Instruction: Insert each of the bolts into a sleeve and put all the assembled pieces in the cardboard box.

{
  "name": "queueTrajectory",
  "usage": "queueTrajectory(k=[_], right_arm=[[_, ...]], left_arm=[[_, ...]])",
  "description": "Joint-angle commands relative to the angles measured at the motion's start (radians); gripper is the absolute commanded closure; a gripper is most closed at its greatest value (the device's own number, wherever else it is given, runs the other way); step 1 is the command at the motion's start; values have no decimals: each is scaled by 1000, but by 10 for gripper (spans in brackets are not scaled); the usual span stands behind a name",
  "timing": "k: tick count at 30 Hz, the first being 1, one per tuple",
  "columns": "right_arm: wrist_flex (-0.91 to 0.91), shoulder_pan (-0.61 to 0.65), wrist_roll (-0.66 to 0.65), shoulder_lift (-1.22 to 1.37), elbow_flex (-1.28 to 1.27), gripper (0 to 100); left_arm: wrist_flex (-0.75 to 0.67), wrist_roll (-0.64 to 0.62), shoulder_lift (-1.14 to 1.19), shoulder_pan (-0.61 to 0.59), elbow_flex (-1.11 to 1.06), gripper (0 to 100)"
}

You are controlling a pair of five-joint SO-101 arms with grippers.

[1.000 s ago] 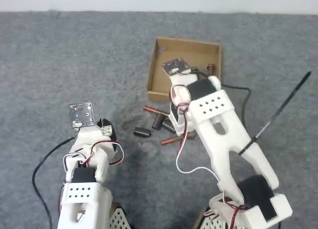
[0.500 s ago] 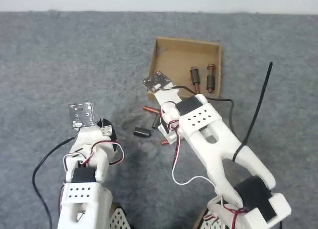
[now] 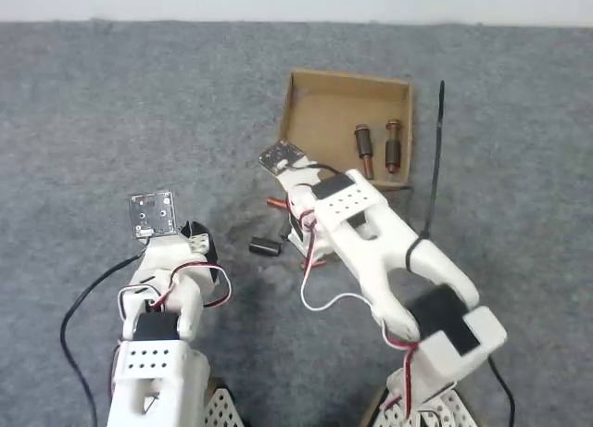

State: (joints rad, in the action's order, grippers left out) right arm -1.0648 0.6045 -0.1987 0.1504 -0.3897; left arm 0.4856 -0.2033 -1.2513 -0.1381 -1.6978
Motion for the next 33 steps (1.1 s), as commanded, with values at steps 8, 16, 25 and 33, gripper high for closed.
queueTrajectory(k=[8,16,25,33], right_arm=[[-131,7,-52,-44,158,866],[-119,13,-120,-85,155,861],[-41,22,-196,-36,155,861],[-16,82,-245,59,158,864]], left_arm=[[-9,17,-26,-2,8,976],[-9,78,-26,-3,8,977],[-9,78,-26,-3,8,977],[-9,78,-26,-2,8,977]])
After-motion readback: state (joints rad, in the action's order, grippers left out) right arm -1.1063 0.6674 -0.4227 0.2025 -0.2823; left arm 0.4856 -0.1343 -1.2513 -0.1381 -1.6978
